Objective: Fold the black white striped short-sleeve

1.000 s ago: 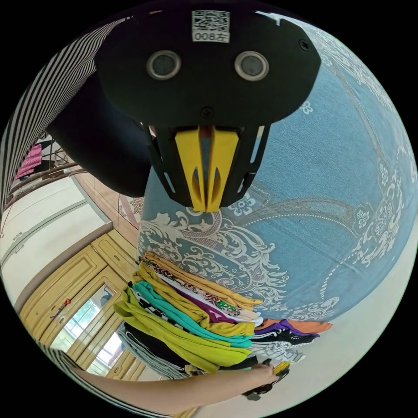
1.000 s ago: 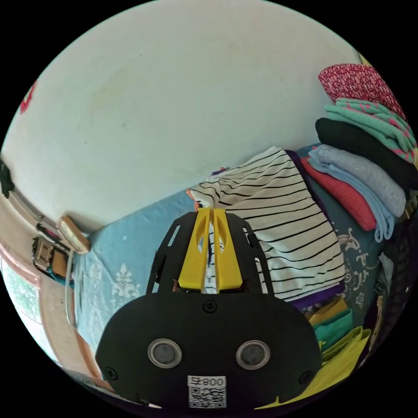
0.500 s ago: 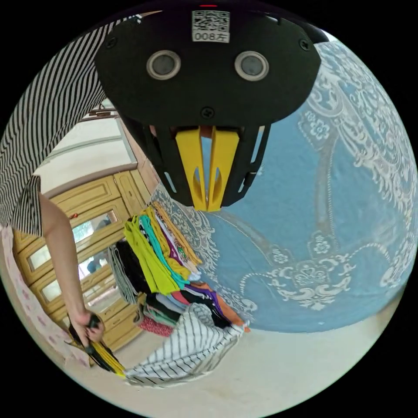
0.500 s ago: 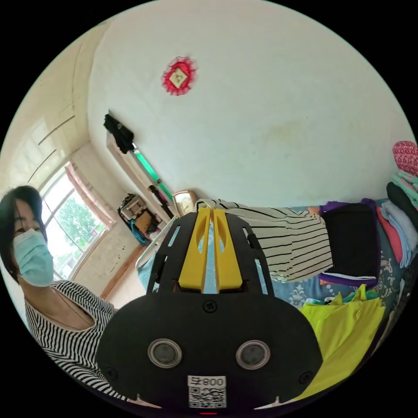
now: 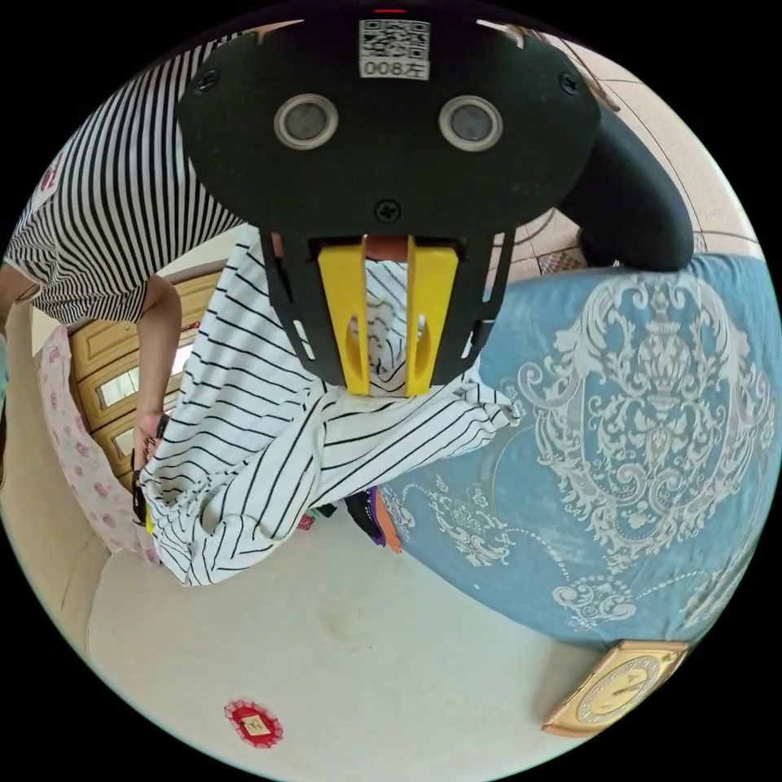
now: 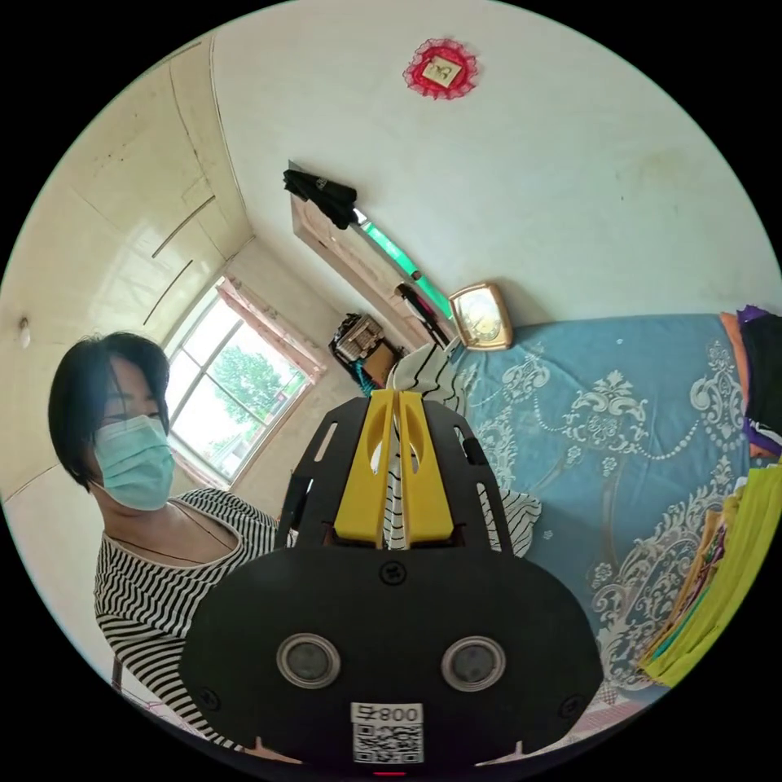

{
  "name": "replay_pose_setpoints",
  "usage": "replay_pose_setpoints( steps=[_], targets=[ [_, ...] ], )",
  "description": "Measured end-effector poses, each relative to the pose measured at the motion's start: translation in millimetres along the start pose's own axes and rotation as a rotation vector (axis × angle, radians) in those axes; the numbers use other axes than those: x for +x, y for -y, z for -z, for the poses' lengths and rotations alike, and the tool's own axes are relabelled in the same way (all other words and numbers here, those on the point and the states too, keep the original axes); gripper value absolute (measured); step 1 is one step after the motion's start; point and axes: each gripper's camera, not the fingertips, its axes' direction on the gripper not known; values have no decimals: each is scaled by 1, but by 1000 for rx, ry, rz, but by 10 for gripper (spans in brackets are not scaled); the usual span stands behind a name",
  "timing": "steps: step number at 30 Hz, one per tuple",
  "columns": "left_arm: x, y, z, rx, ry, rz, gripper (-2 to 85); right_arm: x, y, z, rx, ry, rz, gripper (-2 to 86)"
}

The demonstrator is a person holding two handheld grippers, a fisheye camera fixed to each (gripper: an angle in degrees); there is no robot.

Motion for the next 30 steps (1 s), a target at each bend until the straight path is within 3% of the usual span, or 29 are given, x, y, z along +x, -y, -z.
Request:
replay_pose_setpoints(
  steps=[7, 15, 23, 30],
  targets=[
    [-26, -45, 41, -49, 14, 5, 99, -65, -34, -25, -41, 26, 47, 5],
    [-55, -30, 69, -87, -4, -4, 116, -117, -50, -20, -22, -9, 82, 6],
    [-133, -41, 83, 19, -533, 333, 121, -144, -65, -19, -3, -12, 80, 6],
    [-172, -40, 88, 47, -622, 521, 126, -164, -74, -19, 1, -17, 85, 6]
  ],
)
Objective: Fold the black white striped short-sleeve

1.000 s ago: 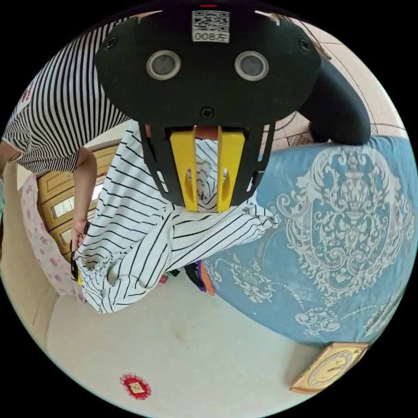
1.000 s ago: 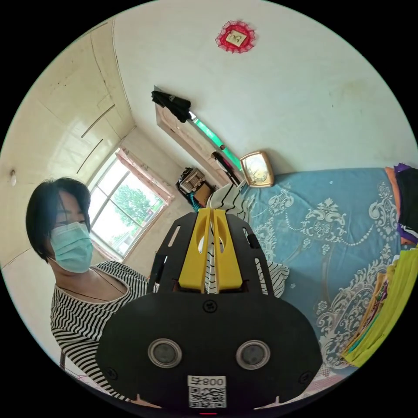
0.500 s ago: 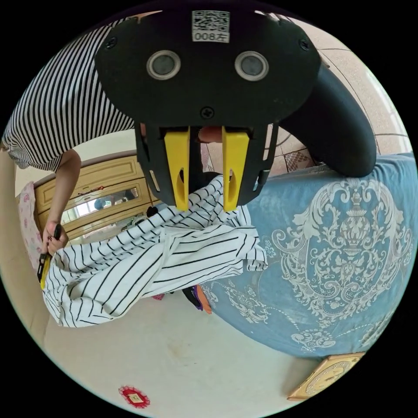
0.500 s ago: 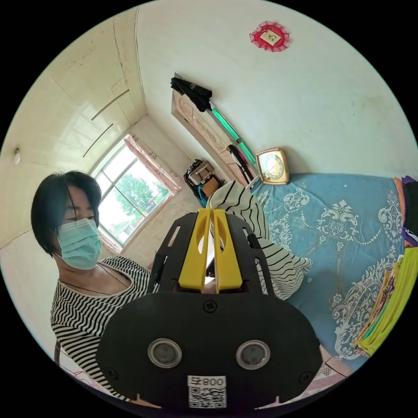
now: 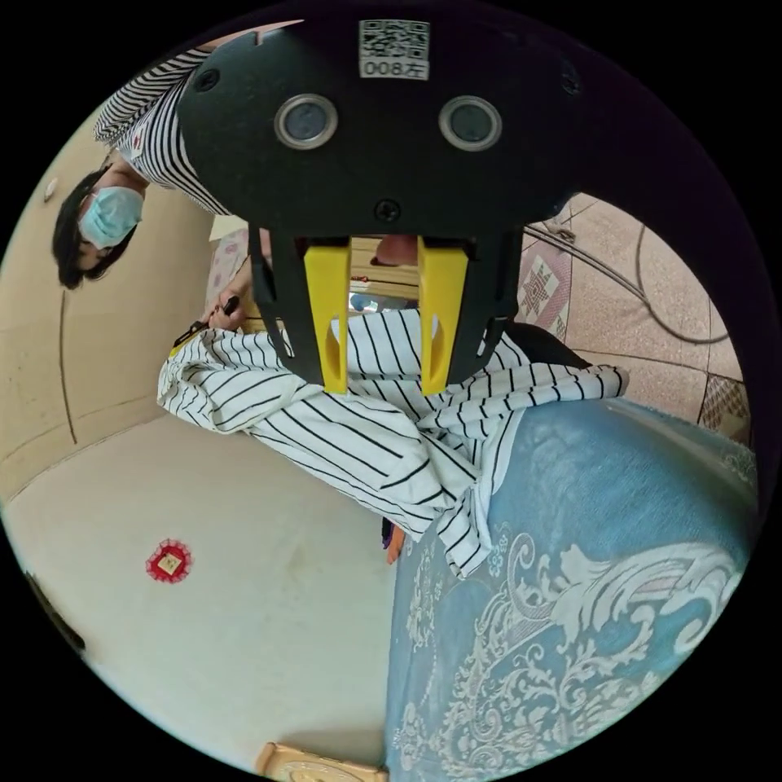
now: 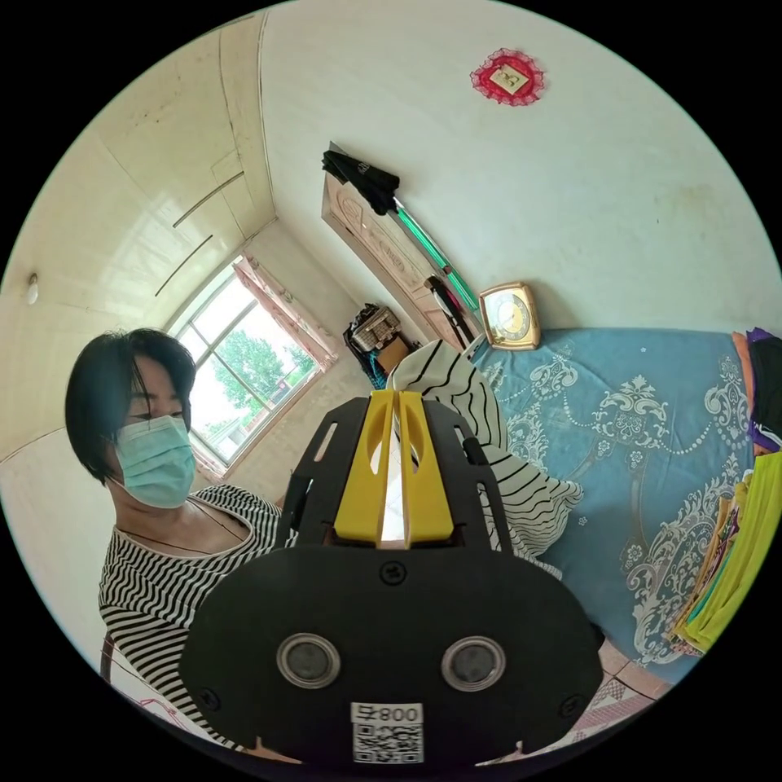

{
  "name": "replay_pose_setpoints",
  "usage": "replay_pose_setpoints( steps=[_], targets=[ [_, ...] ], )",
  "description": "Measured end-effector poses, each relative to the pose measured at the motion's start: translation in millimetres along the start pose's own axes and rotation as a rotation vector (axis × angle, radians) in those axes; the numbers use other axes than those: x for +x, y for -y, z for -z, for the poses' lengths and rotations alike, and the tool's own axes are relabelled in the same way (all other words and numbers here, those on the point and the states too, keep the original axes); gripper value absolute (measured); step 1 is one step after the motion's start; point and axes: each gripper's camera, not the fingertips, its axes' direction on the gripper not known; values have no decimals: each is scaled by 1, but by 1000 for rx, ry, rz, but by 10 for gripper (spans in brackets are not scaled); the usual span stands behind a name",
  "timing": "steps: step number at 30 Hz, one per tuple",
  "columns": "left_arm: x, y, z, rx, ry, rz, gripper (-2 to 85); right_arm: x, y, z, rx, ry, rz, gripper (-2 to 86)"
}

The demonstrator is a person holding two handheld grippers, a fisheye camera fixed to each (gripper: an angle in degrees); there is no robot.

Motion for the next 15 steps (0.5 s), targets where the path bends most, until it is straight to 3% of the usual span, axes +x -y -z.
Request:
replay_pose_setpoints(
  steps=[8, 15],
  targets=[
    [6, 27, 6, 33, -160, 65, 125, -19, -7, 4, 5, -25, 0, 6],
    [21, 41, 27, 83, -190, 98, 122, -26, -17, 16, 28, -31, -15, 6]
  ],
)
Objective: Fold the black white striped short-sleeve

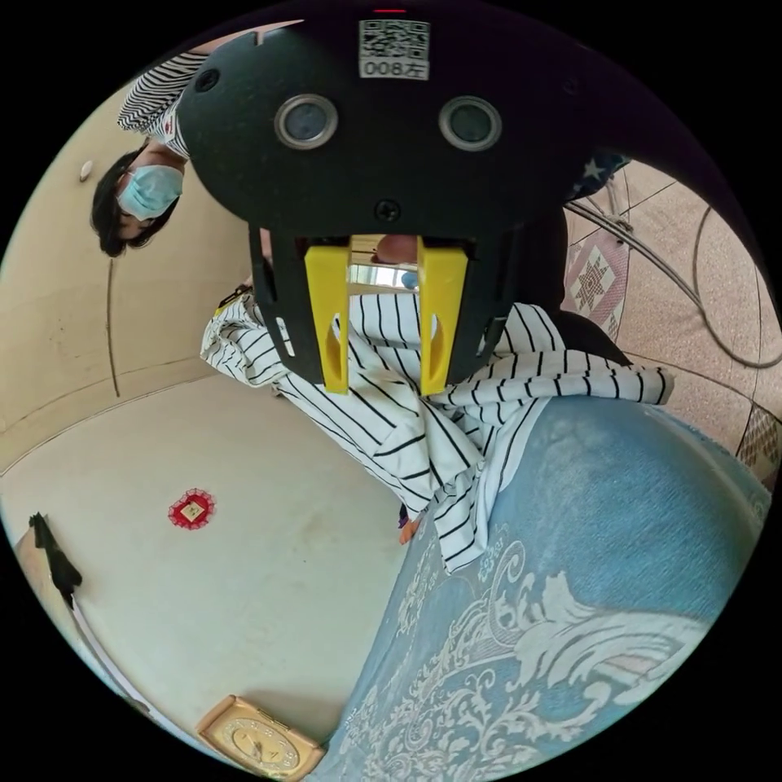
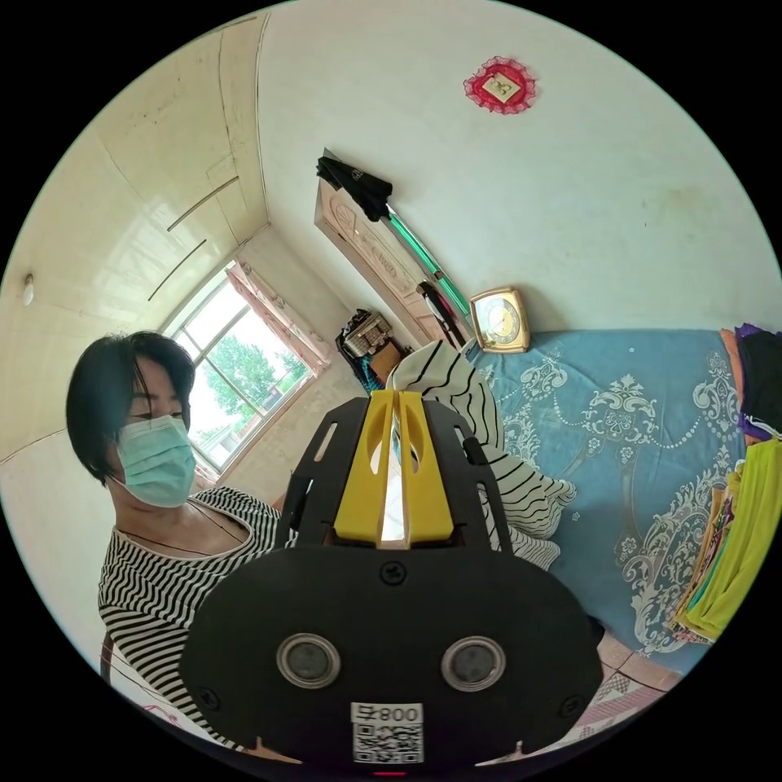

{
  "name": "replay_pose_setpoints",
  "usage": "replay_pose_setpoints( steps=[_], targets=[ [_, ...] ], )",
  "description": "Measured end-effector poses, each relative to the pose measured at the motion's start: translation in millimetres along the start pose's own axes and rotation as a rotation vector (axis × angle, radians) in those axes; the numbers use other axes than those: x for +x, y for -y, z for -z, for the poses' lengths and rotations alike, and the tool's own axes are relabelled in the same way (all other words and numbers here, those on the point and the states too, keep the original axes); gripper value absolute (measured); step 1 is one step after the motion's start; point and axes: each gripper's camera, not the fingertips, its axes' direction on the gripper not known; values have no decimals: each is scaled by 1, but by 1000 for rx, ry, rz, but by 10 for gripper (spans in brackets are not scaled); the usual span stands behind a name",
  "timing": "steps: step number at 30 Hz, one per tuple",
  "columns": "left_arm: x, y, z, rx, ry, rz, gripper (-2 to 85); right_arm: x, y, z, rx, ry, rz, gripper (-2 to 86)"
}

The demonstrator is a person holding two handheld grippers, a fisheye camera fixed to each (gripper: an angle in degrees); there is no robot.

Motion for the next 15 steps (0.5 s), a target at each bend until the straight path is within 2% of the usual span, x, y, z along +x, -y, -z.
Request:
replay_pose_setpoints(
  steps=[4, 7, 10, 15],
  targets=[
    [18, 12, -15, -55, 26, 4, 110, -5, -5, 5, 4, 0, -6, 7],
    [33, 18, -22, -64, 15, 3, 69, -8, -7, 11, 7, -7, -8, 6],
    [56, 21, -20, -54, 18, -30, 28, -11, -11, 20, 18, -21, -9, 6],
    [97, 23, -2, -5, -15, -64, 13, -9, -20, 36, 47, -23, -28, 6]
  ],
)
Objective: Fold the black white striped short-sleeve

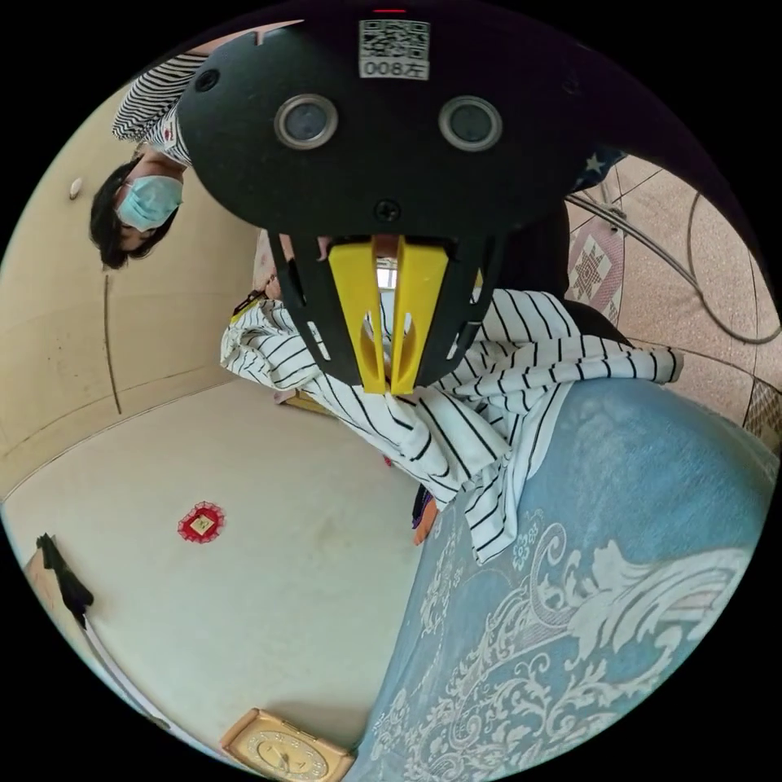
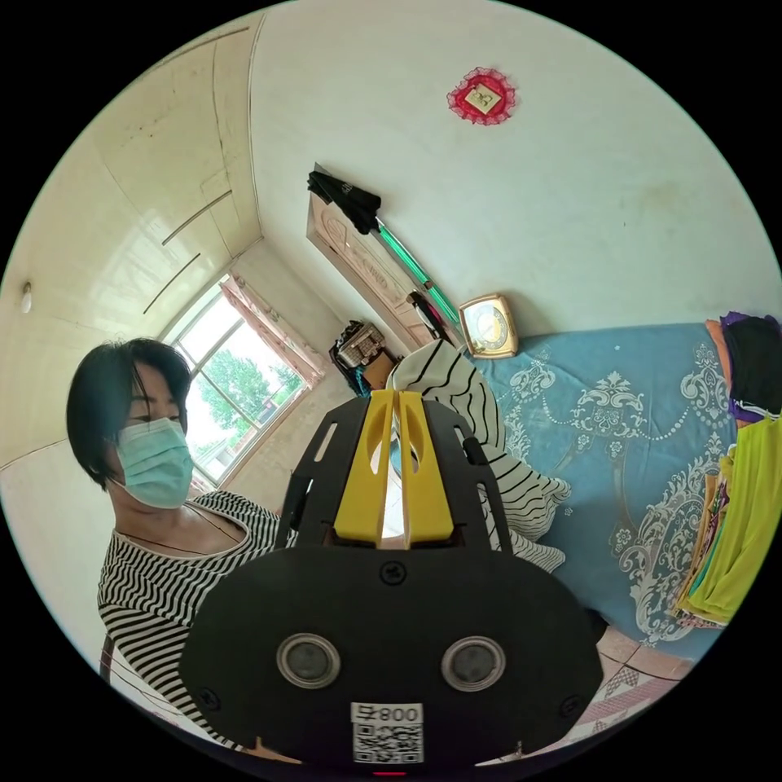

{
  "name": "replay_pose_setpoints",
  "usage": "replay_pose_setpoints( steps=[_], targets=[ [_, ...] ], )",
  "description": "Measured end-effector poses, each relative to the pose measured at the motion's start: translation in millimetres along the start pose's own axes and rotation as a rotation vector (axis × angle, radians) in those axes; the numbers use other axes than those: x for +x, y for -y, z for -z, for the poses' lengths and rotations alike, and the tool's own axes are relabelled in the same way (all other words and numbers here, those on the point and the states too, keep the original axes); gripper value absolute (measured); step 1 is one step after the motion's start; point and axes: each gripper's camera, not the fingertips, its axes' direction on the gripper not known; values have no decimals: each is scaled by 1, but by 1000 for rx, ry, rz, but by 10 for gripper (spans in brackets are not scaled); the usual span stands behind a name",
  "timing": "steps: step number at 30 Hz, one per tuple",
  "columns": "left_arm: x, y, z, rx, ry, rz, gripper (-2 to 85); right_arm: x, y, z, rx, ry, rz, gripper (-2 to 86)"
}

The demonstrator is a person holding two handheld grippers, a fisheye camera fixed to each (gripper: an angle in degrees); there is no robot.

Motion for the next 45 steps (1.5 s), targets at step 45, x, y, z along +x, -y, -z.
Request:
replay_pose_setpoints(
  steps=[45],
  targets=[
    [701, -77, 40, 149, -104, -1241, 6, -30, -42, 131, 100, 80, 274, 4]
  ],
)
